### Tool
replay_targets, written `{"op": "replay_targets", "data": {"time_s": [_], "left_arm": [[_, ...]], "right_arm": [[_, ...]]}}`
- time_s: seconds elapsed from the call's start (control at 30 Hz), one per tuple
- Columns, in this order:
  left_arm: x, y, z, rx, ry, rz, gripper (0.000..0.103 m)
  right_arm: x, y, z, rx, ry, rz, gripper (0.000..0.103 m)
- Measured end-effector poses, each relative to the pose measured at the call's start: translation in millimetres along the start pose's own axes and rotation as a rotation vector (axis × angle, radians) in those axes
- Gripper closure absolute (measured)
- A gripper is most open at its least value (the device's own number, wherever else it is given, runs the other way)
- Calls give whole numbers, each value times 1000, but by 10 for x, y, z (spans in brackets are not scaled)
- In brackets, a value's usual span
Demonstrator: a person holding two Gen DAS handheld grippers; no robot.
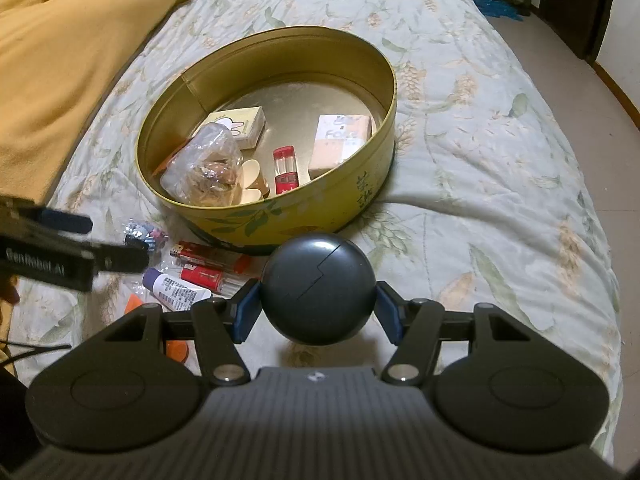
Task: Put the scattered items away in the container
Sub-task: 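Grasp the orange VC tube with the left gripper while the right gripper holds the compact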
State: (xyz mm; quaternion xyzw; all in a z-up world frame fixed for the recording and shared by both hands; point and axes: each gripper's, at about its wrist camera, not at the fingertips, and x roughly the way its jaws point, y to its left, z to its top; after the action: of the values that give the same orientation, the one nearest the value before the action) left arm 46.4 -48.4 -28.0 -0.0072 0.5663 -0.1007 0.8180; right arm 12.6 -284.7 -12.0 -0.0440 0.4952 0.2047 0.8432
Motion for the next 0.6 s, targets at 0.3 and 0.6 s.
{"op": "replay_targets", "data": {"time_s": [0.3,0.6], "left_arm": [[252,-43,-312,-14,85,-11,6],[407,-6,-385,0,111,14,6]], "right_arm": [[-8,-1,1,-1,1,-2,40],[-4,12,-8,-8,3,-3,40]]}}
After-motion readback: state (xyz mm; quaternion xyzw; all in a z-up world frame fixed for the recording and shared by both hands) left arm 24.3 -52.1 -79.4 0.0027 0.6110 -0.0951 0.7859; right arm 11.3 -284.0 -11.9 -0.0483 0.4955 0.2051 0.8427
